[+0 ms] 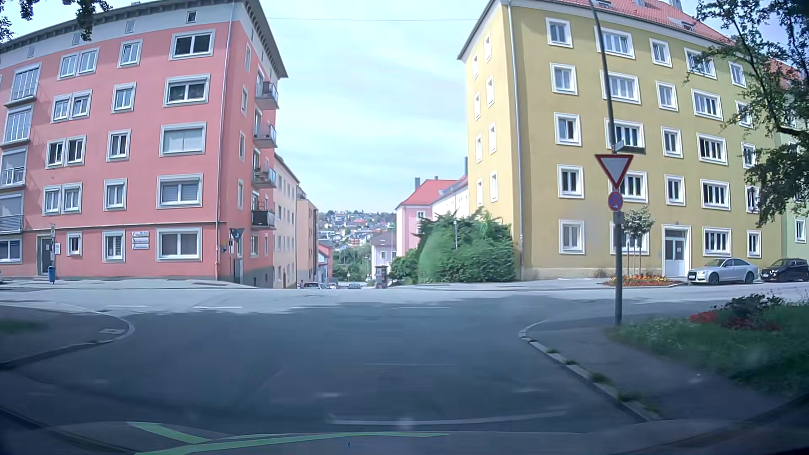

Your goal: Follow the waypoints while adhering to traffic rules and regulations

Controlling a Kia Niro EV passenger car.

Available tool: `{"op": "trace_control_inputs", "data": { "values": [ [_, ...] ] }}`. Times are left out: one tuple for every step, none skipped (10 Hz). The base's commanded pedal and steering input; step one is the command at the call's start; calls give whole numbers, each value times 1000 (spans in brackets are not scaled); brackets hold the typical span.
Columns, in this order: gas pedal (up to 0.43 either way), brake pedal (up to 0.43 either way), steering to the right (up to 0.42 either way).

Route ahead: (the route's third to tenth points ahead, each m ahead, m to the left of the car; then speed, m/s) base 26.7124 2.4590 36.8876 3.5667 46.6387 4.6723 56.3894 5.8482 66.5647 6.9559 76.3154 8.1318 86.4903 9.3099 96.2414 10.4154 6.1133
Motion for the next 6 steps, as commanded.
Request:
{"op": "trace_control_inputs", "data": {
  "values": [
    [0,238,-16],
    [0,256,-19],
    [0,256,-22],
    [0,262,-25],
    [0,274,-29],
    [0,280,-34]
  ]
}}
